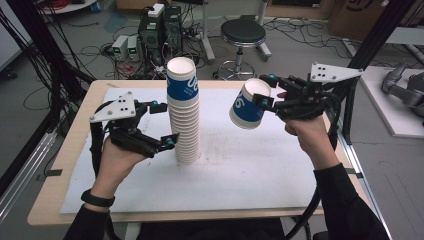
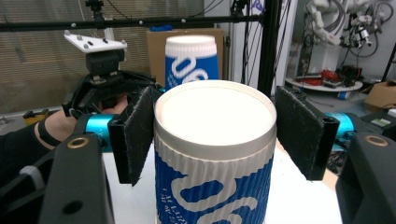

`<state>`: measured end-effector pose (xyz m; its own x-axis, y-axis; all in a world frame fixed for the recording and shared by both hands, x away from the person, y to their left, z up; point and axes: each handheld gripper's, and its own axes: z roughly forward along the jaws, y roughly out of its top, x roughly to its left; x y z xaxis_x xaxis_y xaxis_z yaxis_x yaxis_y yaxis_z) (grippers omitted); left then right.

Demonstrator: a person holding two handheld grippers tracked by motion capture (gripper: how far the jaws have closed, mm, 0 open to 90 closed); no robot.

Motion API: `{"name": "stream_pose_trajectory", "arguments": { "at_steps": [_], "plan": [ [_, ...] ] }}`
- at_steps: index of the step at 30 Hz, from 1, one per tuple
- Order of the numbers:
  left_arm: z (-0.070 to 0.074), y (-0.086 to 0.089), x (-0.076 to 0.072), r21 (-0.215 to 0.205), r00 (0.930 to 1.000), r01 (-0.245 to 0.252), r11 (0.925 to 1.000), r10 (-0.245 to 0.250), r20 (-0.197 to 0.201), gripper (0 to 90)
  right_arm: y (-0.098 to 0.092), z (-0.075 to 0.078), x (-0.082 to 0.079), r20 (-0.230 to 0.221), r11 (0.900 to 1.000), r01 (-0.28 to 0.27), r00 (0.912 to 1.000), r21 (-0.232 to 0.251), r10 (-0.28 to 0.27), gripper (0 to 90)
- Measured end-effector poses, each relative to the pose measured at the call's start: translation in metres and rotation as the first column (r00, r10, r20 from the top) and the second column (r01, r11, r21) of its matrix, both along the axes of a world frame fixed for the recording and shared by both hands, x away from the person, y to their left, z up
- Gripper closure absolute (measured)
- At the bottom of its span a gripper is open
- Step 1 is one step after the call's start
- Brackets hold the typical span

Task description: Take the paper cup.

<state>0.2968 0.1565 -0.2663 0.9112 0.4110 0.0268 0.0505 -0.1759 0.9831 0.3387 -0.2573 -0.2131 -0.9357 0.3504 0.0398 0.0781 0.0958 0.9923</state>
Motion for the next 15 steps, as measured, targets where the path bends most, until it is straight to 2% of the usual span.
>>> {"name": "stream_pose_trajectory", "arguments": {
  "at_steps": [8,15],
  "plan": [
    [-0.005,-0.010,-0.012,0.006,0.9991,0.039,0.9992,-0.039,0.016,6.6,-0.004,-0.021,-0.010,-0.017,1.000,-0.024,0.9996,0.002,0.024,31.8],
    [-0.010,-0.024,-0.019,0.010,0.9971,0.074,0.9972,-0.074,0.014,6.6,-0.004,-0.036,-0.015,-0.034,0.999,-0.037,0.9987,0.002,0.038,31.7]
  ]
}}
